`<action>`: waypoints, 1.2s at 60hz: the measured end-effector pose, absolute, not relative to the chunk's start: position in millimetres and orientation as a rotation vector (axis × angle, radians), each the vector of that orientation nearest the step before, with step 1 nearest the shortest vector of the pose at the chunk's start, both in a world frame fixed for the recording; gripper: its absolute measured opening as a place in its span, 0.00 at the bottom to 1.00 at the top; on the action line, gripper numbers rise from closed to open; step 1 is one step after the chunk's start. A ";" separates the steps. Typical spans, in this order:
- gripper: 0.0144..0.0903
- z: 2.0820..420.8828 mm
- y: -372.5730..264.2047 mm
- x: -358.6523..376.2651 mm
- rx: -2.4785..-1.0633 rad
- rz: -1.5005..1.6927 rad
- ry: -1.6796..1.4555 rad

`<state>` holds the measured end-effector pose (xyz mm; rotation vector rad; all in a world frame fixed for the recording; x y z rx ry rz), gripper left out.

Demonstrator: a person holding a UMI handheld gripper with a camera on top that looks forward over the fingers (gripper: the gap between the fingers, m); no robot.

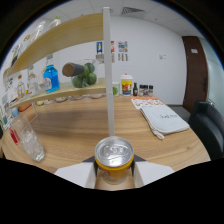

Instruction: Make me a cup of Vodka Sunrise.

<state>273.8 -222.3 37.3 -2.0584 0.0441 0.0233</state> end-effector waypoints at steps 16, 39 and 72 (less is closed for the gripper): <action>0.94 63.4 -239.5 282.8 -2.067 -0.092 0.081; 0.93 169.0 -305.3 166.9 -1.945 -0.039 0.081; 0.94 195.9 -257.0 -15.0 -1.900 0.105 0.002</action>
